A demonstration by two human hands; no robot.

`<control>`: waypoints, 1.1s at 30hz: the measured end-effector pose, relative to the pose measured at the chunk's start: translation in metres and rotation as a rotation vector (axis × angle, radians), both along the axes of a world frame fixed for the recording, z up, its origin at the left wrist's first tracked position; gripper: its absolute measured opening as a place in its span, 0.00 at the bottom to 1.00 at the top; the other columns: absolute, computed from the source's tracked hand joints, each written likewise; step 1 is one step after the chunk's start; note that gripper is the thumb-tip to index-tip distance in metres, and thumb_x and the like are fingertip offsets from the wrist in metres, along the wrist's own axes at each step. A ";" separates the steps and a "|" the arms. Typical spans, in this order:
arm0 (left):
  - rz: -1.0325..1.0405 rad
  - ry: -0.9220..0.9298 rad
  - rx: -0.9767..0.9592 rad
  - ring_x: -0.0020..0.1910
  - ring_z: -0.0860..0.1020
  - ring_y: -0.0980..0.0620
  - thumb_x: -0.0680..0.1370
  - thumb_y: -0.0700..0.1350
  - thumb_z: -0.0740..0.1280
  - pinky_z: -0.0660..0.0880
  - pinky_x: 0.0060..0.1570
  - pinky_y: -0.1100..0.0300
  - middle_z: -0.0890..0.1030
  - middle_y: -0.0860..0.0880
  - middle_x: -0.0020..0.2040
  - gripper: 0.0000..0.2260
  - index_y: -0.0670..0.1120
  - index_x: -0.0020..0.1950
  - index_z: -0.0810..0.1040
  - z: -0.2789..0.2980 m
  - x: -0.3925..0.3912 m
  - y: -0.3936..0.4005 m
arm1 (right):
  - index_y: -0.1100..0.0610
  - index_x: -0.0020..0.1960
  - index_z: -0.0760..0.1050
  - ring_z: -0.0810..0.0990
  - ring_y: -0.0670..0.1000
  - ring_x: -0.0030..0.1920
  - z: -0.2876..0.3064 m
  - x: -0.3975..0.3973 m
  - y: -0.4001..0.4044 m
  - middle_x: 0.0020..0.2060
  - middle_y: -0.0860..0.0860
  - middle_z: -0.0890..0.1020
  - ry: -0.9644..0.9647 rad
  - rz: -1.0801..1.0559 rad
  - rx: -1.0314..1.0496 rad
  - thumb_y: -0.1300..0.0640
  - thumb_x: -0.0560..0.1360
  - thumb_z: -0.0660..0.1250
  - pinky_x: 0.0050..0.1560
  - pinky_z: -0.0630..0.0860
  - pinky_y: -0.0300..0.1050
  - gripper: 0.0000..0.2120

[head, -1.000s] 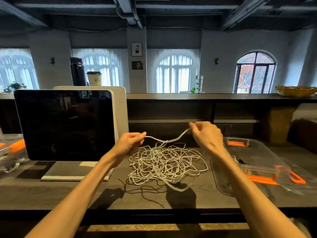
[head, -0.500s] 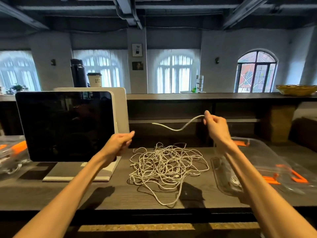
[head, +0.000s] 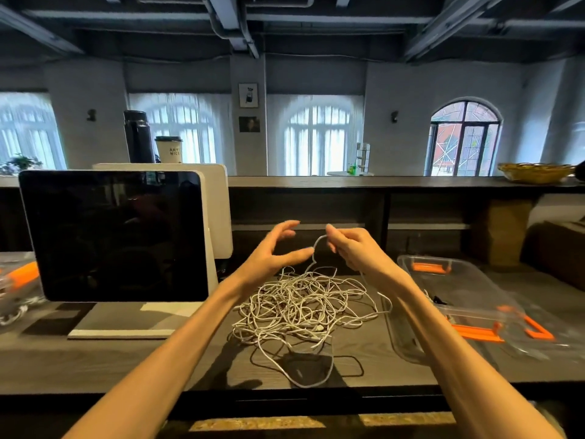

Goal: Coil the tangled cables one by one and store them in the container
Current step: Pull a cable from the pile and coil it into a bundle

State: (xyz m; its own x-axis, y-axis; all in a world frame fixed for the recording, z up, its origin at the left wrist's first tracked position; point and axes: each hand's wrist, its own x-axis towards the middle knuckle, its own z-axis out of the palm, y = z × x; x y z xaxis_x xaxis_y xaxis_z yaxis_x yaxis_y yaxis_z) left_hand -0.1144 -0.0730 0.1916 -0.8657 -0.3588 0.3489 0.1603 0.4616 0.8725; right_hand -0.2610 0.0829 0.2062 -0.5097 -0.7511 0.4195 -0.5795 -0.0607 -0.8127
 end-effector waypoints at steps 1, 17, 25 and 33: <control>-0.062 -0.057 -0.031 0.61 0.77 0.59 0.77 0.56 0.71 0.71 0.57 0.64 0.79 0.55 0.61 0.21 0.55 0.68 0.75 0.000 0.000 0.001 | 0.52 0.35 0.73 0.61 0.43 0.27 0.004 0.002 0.001 0.26 0.45 0.65 -0.021 0.023 -0.033 0.41 0.84 0.59 0.30 0.56 0.38 0.23; -0.147 -0.087 0.145 0.39 0.82 0.51 0.83 0.44 0.65 0.77 0.52 0.54 0.80 0.42 0.41 0.08 0.42 0.56 0.81 -0.020 0.001 0.021 | 0.54 0.35 0.73 0.57 0.46 0.28 0.022 0.019 0.011 0.28 0.47 0.63 -0.268 0.178 -0.109 0.48 0.85 0.61 0.30 0.52 0.42 0.21; -0.276 0.146 0.936 0.22 0.57 0.58 0.84 0.54 0.60 0.55 0.19 0.68 0.59 0.52 0.30 0.15 0.44 0.45 0.74 -0.021 0.028 0.021 | 0.58 0.39 0.81 0.66 0.46 0.26 0.011 0.012 0.020 0.25 0.49 0.69 -0.200 0.056 -0.045 0.58 0.82 0.64 0.32 0.62 0.42 0.14; -0.052 0.151 0.758 0.21 0.61 0.58 0.84 0.59 0.56 0.57 0.19 0.69 0.68 0.51 0.29 0.21 0.47 0.41 0.76 -0.017 0.037 0.043 | 0.50 0.63 0.76 0.86 0.49 0.36 -0.011 0.077 0.009 0.38 0.52 0.86 0.105 0.044 0.223 0.33 0.77 0.63 0.37 0.83 0.44 0.24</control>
State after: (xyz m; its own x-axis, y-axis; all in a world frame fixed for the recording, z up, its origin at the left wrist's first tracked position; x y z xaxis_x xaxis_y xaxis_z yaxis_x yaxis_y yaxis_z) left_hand -0.0772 -0.0303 0.1750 -0.8505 -0.5071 0.1395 0.3075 -0.2642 0.9141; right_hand -0.1836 0.0921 0.1948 -0.4369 -0.8515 0.2898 -0.6624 0.0866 -0.7441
